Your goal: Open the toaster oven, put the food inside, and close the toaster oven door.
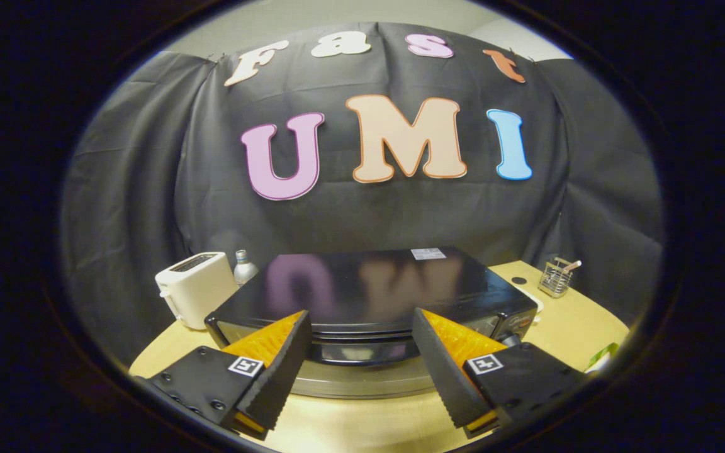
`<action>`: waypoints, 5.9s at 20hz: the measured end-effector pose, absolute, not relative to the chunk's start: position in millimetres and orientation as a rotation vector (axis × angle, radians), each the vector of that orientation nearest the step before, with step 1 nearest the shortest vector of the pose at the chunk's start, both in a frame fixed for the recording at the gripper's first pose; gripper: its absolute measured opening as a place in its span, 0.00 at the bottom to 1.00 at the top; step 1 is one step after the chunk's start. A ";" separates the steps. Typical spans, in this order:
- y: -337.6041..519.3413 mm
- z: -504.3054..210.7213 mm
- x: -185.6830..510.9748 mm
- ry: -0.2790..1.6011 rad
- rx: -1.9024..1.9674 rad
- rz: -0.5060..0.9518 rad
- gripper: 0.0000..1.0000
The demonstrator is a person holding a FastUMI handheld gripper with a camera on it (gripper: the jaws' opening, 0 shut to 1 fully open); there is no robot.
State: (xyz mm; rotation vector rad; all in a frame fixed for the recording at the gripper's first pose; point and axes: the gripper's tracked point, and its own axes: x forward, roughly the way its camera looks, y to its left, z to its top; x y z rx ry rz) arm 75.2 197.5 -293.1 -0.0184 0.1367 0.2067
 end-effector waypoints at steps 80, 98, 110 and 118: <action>-162.0 -318.9 -55.7 0.975 -0.046 0.266 0.86; -156.7 -421.7 -28.4 1.206 0.304 0.314 0.58; -137.5 -368.0 -33.4 1.114 0.478 0.204 0.34; -40.9 -341.8 -48.9 1.046 0.633 0.262 0.34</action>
